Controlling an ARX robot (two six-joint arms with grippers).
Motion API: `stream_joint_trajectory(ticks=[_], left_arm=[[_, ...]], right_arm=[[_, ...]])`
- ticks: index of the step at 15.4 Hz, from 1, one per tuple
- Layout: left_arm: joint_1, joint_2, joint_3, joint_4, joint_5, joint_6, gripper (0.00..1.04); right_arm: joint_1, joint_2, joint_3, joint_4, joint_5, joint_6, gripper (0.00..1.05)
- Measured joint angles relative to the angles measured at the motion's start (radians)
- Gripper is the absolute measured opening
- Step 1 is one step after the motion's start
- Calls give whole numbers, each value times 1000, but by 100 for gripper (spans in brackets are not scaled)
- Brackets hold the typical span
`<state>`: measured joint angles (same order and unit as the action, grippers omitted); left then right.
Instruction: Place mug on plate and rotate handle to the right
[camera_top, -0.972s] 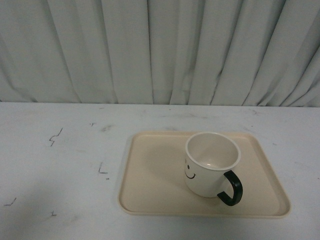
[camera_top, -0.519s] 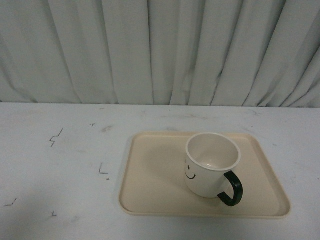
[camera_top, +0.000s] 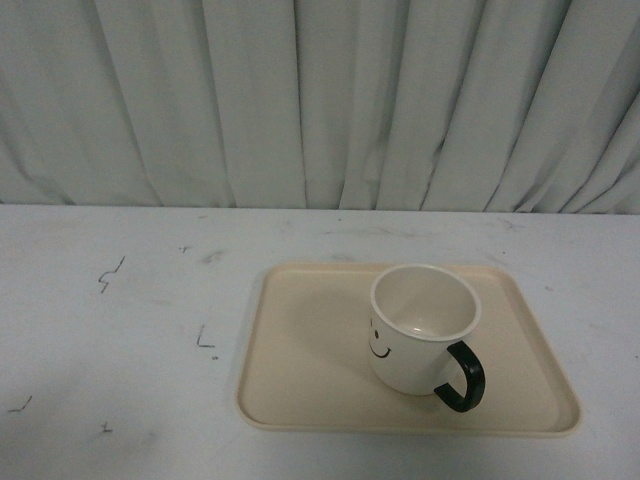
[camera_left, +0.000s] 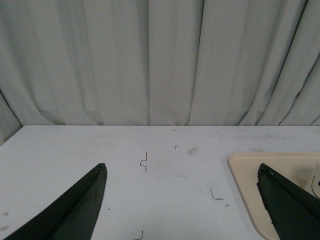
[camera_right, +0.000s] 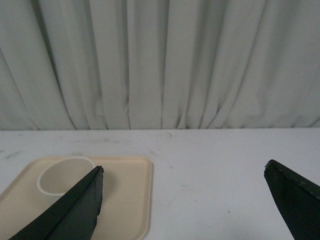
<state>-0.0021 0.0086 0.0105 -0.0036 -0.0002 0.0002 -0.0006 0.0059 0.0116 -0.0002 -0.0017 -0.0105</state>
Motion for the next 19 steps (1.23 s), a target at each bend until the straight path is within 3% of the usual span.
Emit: stream_joint_trajectory(ticks=[1, 3, 5, 12, 17, 19], left_arm=[[0, 0, 0, 0, 0, 1, 100], [0, 0, 0, 0, 0, 0, 98], [0, 0, 0, 0, 0, 0, 98], [0, 0, 0, 0, 0, 0, 98], [0, 0, 0, 0, 0, 0, 98], [0, 0, 0, 0, 0, 0, 98]], right_arm=[[0, 59, 6, 63, -19, -1, 98], [43, 272, 64, 108, -43, -32, 98], [97, 504, 158, 232, 8, -17, 98], [253, 1278, 608, 193, 14, 123, 98], [358, 1545, 687, 274, 191, 72, 98], [366, 1599, 688, 317, 193, 90, 98]])
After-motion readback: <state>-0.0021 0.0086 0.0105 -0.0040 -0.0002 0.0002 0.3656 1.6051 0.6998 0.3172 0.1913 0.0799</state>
